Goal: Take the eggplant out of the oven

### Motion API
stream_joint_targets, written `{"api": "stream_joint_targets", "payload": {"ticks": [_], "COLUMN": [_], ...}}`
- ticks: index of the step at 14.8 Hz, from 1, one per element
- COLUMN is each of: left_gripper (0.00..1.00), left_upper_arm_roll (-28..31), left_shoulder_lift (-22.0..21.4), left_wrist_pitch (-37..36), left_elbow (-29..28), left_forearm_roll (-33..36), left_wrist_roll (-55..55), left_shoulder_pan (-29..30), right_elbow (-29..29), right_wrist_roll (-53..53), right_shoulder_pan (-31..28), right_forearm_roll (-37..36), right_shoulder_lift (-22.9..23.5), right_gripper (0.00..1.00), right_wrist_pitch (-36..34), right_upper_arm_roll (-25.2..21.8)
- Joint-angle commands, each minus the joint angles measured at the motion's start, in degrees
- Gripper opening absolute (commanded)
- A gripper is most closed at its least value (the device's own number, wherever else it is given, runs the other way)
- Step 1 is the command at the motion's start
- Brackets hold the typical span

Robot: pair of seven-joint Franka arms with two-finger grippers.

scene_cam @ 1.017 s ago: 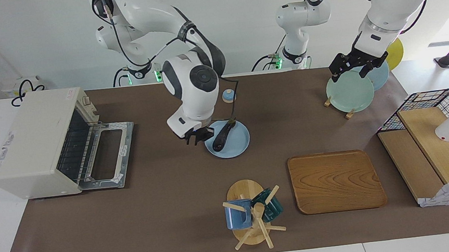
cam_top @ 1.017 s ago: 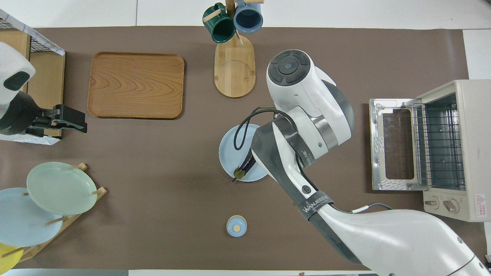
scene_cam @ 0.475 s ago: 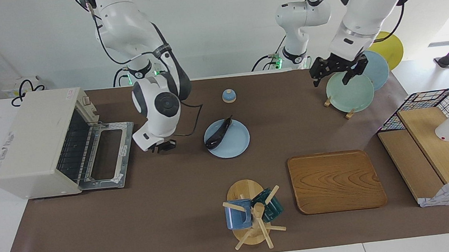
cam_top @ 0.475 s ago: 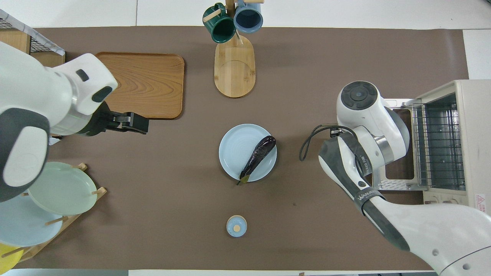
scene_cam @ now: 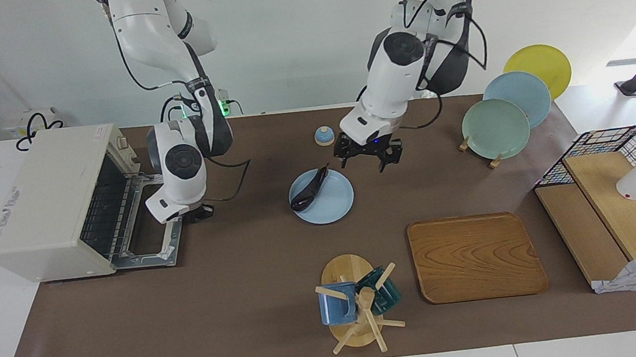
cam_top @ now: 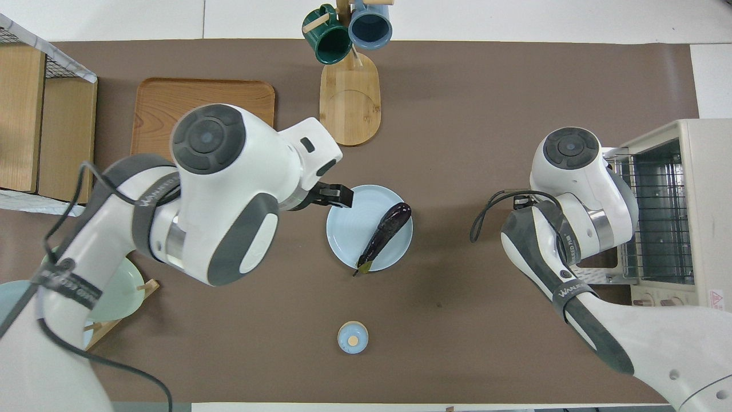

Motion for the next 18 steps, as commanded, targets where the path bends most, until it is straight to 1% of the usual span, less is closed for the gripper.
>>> {"api": "stream_joint_targets", "payload": {"ticks": [1,2,3,4,6,9,11,13,15,16,17,18], "left_gripper": [1.0,1.0,1.0,1.0,1.0,1.0,1.0,1.0,1.0,1.0,1.0,1.0], "left_upper_arm_roll": [1.1,1.0,1.0,1.0,1.0,1.0,0.9,1.0,1.0,0.9,1.0,1.0], "left_shoulder_lift": [5.0,6.6,8.7,9.6,9.9,9.9,10.4,11.3,11.5,11.5,11.4,11.4], "left_wrist_pitch": [5.5,6.6,7.6,9.0,9.5,9.9,10.3,10.5,11.6,11.7,11.8,12.2], "left_elbow": [1.2,1.1,1.2,1.0,0.7,-0.5,-0.7,-0.7,-0.8,-0.8,-1.1,-1.7], "left_forearm_roll": [-1.2,-1.1,-1.1,-1.2,-1.2,-1.3,-1.3,-1.5,-1.6,-1.6,-1.6,-1.6], "left_wrist_roll": [0.1,0.8,1.5,1.8,2.9,4.2,5.3,6.6,6.5,6.5,6.5,6.5], "left_shoulder_pan": [-4.6,-5.8,-7.5,-8.7,-8.7,-8.9,-8.9,-9.1,-9.0,-8.9,-9.0,-9.1], "right_elbow": [-2.1,-1.8,-0.5,0.9,3.4,5.8,7.5,9.7,9.8,9.8,9.8,9.9], "right_wrist_roll": [-1.5,-1.9,-2.6,-3.8,-7.4,-13.4,-19.4,-23.8,-27.4,-29.1,-30.1,-30.3], "right_shoulder_pan": [-1.6,-1.5,-1.6,-1.6,-2.2,-4.7,-7.4,-10.6,-12.7,-14.0,-14.8,-14.8], "right_forearm_roll": [-4.4,-7.0,-8.0,-8.0,-8.0,-8.1,-8.0,-7.2,-7.0,-5.2,-1.1,1.2], "right_shoulder_lift": [-1.8,-1.8,-1.8,-1.9,-2.0,-4.5,-6.8,-7.9,-9.6,-10.2,-10.8,-11.3], "right_gripper": [0.16,0.06,0.0,0.0,0.0,0.0,0.0,0.0,0.0,0.0,0.0,0.0], "right_wrist_pitch": [0.5,-0.5,-2.3,-4.1,-6.4,-10.0,-12.7,-15.4,-15.8,-15.9,-15.9,-16.6], "right_upper_arm_roll": [0.8,0.8,0.8,0.8,0.7,0.8,0.9,0.9,0.9,1.0,0.9,0.8]}}
